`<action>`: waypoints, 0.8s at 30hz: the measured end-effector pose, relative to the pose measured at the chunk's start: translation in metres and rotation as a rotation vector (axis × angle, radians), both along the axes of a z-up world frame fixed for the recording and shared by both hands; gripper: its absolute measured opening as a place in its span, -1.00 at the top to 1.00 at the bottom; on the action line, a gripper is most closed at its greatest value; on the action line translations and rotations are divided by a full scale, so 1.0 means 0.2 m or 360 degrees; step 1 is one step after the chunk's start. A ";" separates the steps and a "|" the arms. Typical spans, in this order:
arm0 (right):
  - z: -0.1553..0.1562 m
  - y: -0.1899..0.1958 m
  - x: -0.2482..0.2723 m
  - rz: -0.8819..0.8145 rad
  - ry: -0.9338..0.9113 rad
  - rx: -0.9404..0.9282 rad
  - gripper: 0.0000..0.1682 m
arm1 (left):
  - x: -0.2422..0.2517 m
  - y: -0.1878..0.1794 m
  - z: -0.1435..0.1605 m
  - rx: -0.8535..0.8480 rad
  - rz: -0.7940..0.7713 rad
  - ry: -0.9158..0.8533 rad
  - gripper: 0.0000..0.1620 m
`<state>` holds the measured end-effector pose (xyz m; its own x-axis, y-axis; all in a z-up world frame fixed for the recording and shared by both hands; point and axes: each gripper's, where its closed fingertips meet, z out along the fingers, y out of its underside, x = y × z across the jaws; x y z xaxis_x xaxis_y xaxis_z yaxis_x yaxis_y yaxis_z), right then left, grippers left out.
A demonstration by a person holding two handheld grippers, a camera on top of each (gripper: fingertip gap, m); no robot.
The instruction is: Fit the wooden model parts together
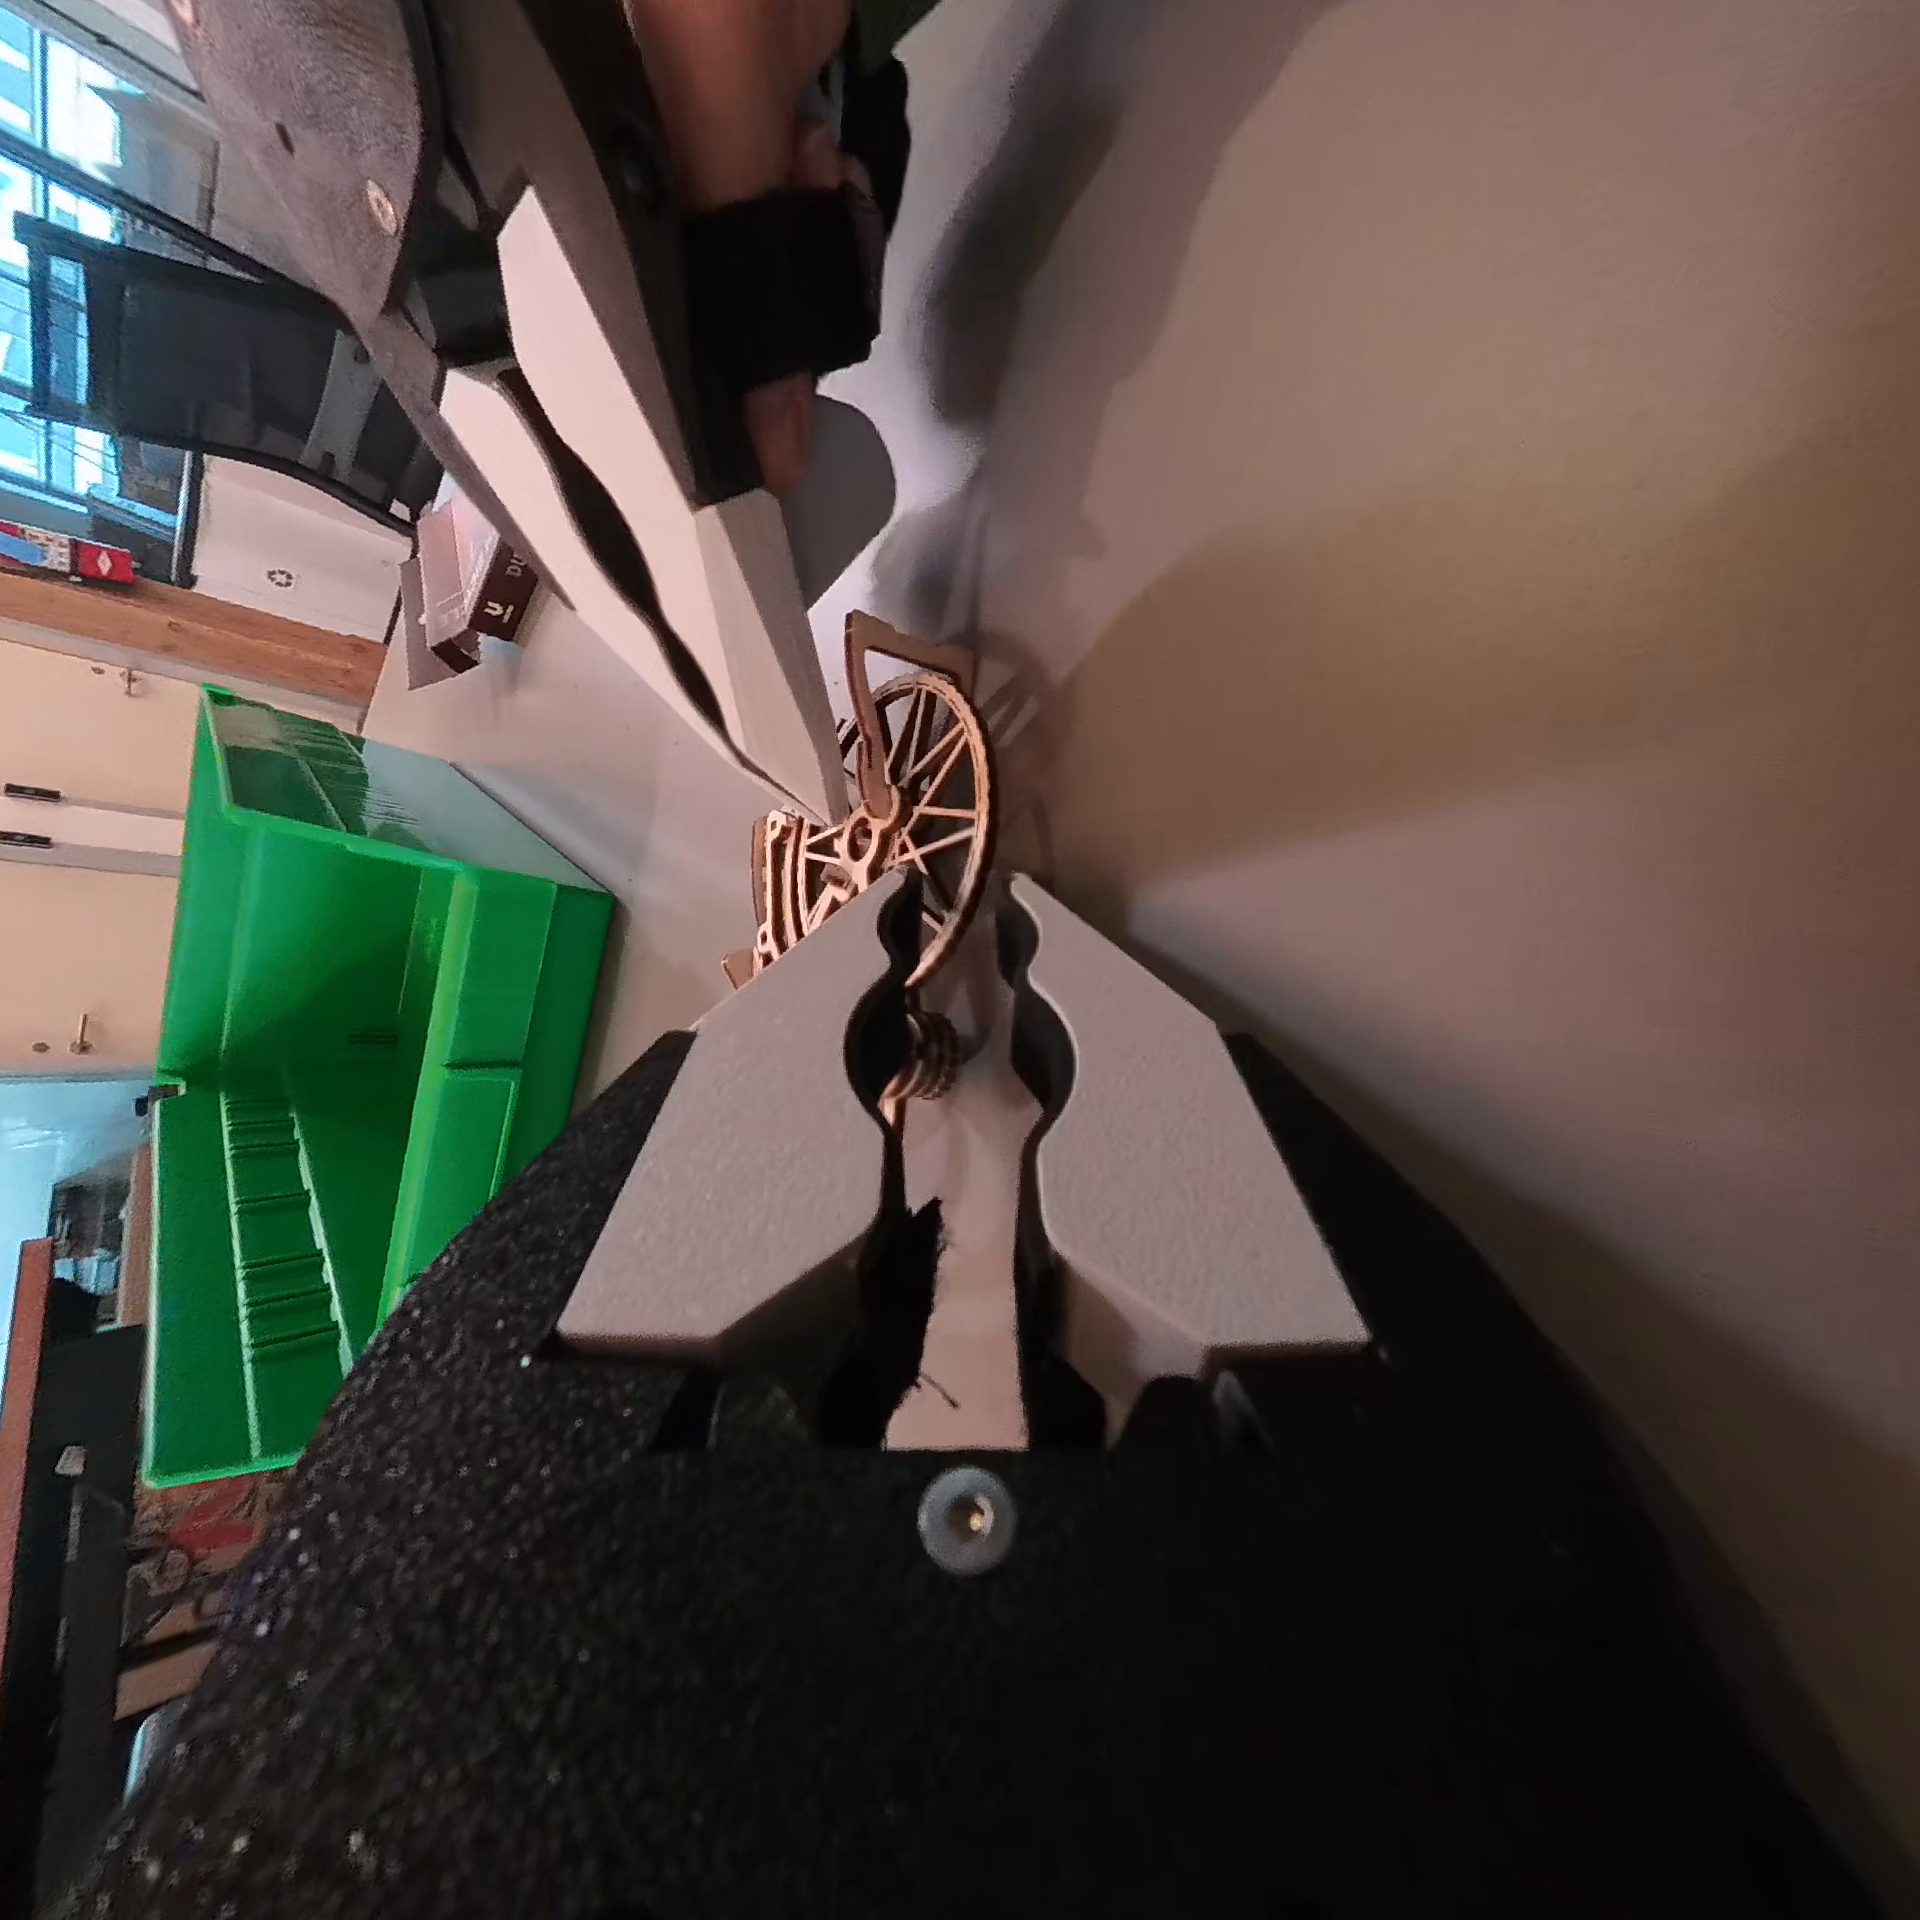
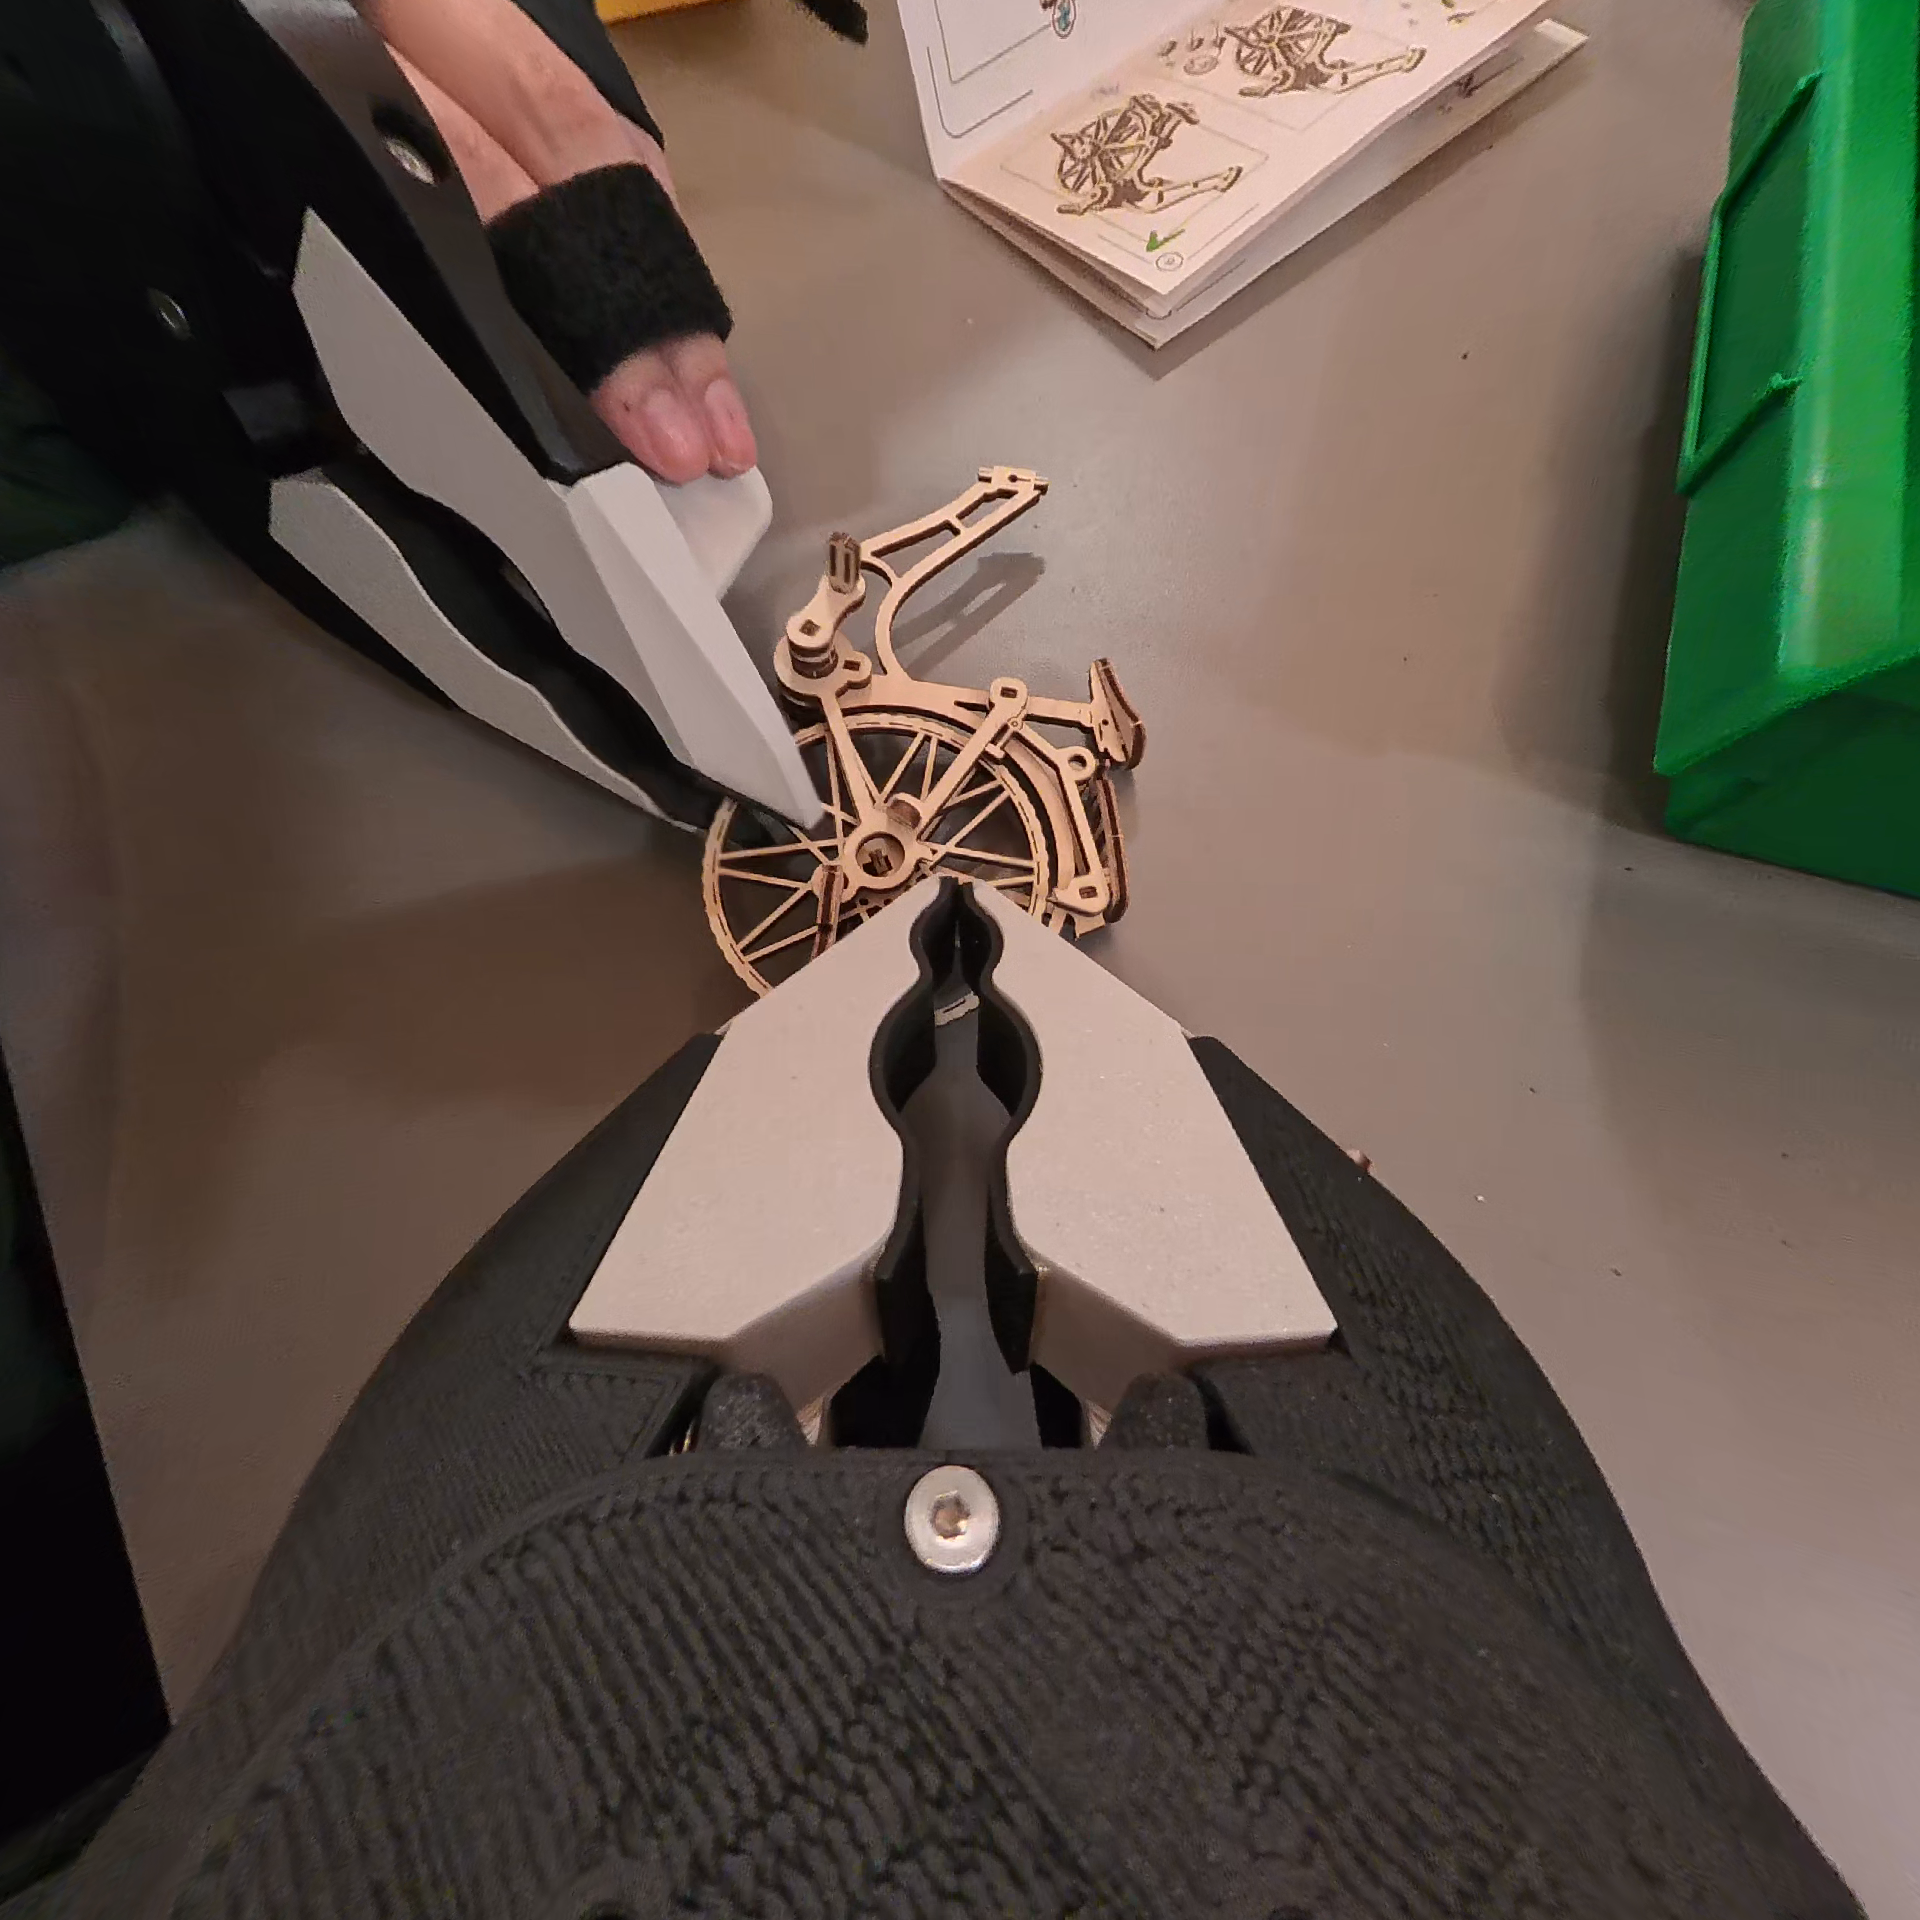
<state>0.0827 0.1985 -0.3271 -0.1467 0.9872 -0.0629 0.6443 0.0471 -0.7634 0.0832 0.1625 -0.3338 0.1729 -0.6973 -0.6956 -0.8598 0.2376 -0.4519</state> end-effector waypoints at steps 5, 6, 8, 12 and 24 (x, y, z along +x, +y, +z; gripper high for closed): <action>0.00 0.00 0.00 -0.0008 -0.0019 0.0068 1.00 | -0.02 -0.05 0.01 -0.0034 -0.0085 -0.0023 0.78; 0.00 0.00 0.00 -0.0012 -0.0018 0.0080 1.00 | -0.02 -0.06 0.02 -0.0031 -0.0107 -0.0037 0.76; 0.00 0.01 0.00 -0.0017 -0.0013 0.0091 1.00 | -0.01 -0.07 0.03 -0.0013 -0.0147 -0.0070 0.73; 0.00 0.01 -0.01 -0.0024 0.0001 0.0072 1.00 | 0.01 -0.05 0.03 0.0074 -0.0139 -0.0020 0.86; 0.00 0.02 0.00 -0.0029 -0.0024 0.0094 1.00 | -0.02 0.01 0.02 0.0154 0.0000 0.0080 0.97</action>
<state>0.0829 0.2030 -0.3267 -0.1282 0.9917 -0.0066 0.6569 0.0799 -0.7497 0.0789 0.1651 -0.3303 0.1362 -0.6266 -0.7673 -0.8807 0.2781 -0.3835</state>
